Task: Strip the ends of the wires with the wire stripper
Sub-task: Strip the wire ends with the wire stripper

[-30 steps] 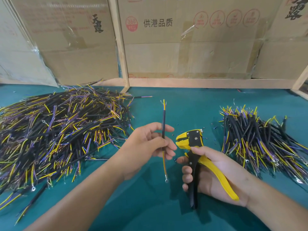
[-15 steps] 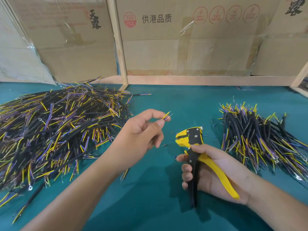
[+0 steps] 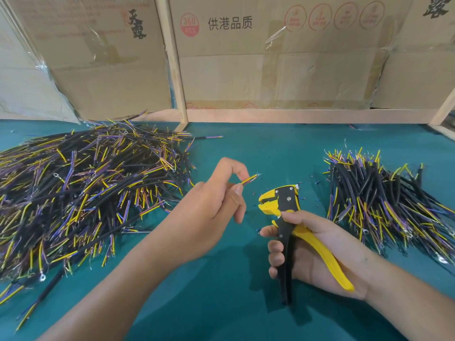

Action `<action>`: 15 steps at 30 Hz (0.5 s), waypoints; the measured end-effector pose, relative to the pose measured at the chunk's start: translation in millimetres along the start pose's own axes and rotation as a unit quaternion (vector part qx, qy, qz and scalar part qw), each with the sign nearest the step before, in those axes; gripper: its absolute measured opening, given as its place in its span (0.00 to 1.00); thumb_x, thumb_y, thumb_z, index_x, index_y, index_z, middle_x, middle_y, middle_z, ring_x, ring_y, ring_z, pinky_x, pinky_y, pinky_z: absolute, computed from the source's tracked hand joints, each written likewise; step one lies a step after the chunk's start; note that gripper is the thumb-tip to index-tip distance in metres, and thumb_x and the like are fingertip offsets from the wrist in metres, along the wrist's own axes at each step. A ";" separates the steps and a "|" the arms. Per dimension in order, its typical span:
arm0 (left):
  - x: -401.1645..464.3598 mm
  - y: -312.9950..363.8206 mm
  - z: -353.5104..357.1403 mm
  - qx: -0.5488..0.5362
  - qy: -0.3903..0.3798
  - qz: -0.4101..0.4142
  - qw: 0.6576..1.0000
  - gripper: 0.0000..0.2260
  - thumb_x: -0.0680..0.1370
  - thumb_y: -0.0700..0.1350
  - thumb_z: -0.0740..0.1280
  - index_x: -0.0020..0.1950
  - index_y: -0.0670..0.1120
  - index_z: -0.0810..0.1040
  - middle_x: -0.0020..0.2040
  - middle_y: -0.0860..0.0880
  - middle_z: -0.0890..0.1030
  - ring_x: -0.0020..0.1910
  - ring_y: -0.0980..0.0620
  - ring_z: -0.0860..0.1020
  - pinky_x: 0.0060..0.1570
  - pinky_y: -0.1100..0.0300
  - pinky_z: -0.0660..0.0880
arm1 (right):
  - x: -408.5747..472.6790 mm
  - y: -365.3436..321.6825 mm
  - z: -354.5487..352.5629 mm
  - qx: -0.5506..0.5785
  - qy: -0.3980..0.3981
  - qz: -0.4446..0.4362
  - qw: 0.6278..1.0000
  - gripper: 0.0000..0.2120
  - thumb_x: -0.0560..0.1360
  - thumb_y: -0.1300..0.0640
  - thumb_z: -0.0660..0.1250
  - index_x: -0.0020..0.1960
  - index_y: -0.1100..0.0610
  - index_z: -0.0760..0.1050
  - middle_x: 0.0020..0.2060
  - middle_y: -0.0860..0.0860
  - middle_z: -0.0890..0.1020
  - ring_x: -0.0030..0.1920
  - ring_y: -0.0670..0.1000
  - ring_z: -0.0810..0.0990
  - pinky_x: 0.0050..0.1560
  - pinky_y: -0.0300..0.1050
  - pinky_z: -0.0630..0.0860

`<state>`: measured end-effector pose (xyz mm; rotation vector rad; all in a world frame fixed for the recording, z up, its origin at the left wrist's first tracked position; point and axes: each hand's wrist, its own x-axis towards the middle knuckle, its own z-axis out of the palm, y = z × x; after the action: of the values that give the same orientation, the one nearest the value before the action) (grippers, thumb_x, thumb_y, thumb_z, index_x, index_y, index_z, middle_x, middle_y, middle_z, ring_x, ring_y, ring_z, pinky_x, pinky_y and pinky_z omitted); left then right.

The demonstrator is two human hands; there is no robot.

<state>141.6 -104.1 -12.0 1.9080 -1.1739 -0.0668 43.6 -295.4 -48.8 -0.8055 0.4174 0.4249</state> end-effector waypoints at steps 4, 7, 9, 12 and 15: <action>-1.0 -0.1 0.5 -0.021 -0.023 0.018 0.999 0.03 0.84 0.51 0.52 0.56 0.59 0.63 0.38 0.55 0.80 0.23 0.51 0.62 0.24 0.64 0.62 | -0.3 -0.1 0.9 -0.005 0.010 -0.002 1.000 0.21 0.66 0.49 0.70 0.49 0.65 0.77 0.32 0.57 0.71 0.29 0.56 0.71 0.35 0.52 0.78; 0.0 0.5 0.7 -0.066 -0.027 0.016 0.997 0.04 0.83 0.52 0.52 0.55 0.60 0.65 0.39 0.54 0.79 0.27 0.49 0.62 0.25 0.57 0.63 | -0.7 -0.1 2.3 -0.009 0.017 -0.005 1.000 0.22 0.65 0.49 0.70 0.49 0.65 0.77 0.32 0.57 0.70 0.29 0.56 0.71 0.35 0.52 0.77; 1.1 1.3 0.9 -0.077 -0.030 0.017 0.996 0.05 0.83 0.48 0.53 0.54 0.58 0.66 0.39 0.54 0.77 0.29 0.50 0.63 0.28 0.55 0.65 | -1.1 -0.2 3.3 -0.010 0.018 -0.007 1.000 0.22 0.64 0.49 0.70 0.48 0.65 0.77 0.32 0.56 0.70 0.28 0.56 0.71 0.35 0.52 0.77; 2.0 2.8 -0.4 -0.112 -0.033 0.004 0.993 0.04 0.80 0.48 0.56 0.50 0.52 0.70 0.39 0.51 0.73 0.33 0.57 0.65 0.34 0.65 0.64 | -1.6 -0.2 3.1 -0.009 0.014 -0.010 1.000 0.21 0.65 0.49 0.70 0.47 0.66 0.77 0.32 0.57 0.70 0.29 0.56 0.71 0.35 0.52 0.77; 2.0 5.3 -0.7 -0.146 -0.017 -0.004 0.989 0.09 0.79 0.53 0.58 0.45 0.49 0.70 0.38 0.45 0.72 0.33 0.58 0.65 0.34 0.68 0.63 | -1.8 -0.1 1.1 -0.002 0.003 -0.008 1.000 0.20 0.66 0.50 0.70 0.47 0.66 0.78 0.33 0.57 0.71 0.29 0.56 0.71 0.35 0.53 0.78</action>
<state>139.3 -106.2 -7.1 1.6575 -1.1122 -0.2620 42.4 -294.9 -47.2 -0.8131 0.4154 0.4096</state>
